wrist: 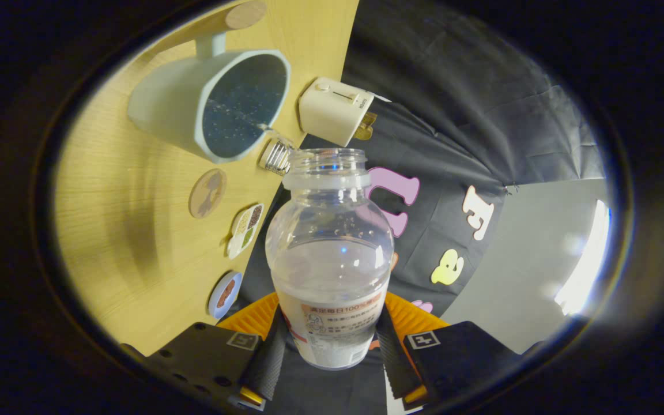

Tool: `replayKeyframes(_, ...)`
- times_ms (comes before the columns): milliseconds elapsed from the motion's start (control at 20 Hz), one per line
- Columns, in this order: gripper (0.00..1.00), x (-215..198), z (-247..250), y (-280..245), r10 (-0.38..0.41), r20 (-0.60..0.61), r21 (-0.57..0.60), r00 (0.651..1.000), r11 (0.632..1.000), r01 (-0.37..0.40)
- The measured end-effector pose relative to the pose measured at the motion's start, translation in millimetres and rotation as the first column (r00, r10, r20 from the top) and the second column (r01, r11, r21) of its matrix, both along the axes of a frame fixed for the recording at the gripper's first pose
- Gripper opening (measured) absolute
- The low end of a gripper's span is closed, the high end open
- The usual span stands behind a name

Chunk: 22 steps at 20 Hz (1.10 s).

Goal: Take the bottle from table, then pour the juice into the cup, finally place the bottle on the coaster

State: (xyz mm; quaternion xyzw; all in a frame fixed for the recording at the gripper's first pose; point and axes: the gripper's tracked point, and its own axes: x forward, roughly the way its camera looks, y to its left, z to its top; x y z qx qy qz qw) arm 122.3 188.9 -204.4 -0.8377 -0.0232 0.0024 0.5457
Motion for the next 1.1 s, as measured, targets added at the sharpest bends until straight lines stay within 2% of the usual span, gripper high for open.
replayKeyframes(250, 0.77, -0.6, -12.7, 1.9, -0.004, -0.040, -0.029, 0.999, 1.000, 0.003)
replayKeyframes(1100, 0.78, 0.8, -8.5, 0.1, -0.043, -0.076, -0.095, 0.996, 0.995, 0.035)
